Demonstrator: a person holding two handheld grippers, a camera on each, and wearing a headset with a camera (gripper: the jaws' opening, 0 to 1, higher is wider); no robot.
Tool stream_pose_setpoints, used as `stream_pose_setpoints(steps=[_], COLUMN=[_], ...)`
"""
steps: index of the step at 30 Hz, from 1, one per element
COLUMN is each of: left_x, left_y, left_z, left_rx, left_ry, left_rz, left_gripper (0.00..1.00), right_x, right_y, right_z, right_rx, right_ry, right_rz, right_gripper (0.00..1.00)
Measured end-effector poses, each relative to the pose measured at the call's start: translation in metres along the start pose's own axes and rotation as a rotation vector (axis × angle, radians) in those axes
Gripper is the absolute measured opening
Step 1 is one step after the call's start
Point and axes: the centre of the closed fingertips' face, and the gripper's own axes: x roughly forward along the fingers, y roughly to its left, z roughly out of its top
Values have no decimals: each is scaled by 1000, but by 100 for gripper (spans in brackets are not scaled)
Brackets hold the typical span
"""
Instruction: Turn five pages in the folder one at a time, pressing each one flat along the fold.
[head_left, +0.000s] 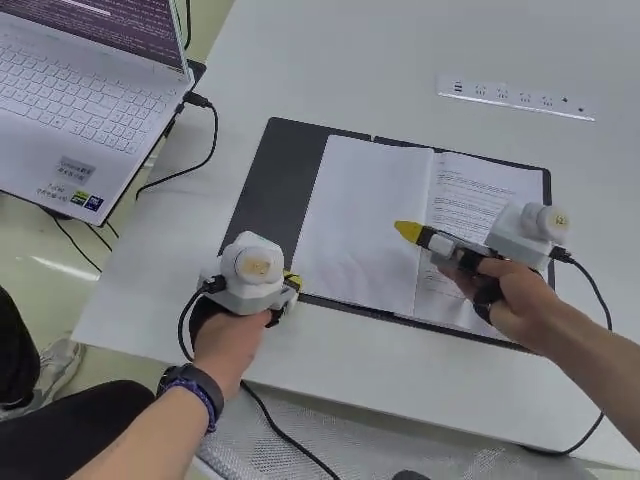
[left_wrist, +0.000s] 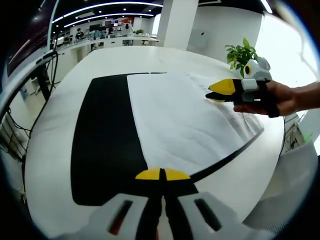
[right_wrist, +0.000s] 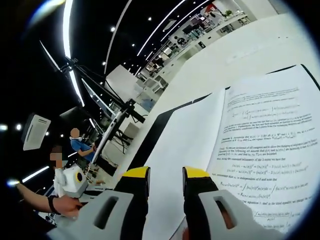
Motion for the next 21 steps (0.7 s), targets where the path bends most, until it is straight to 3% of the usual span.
stream_pose_setpoints(steps=[8,21], left_x=[1,1], left_y=[0,0], left_z=[1,0], left_rx=[7,15], left_ry=[6,5], left_rz=[7,16], left_gripper=[0,0], right_x=[7,7], right_y=[-21,-39], right_z=[18,24], right_rx=[2,-9], right_ry=[-45,-68], right_rz=[-45,-57], right_gripper=[16,4])
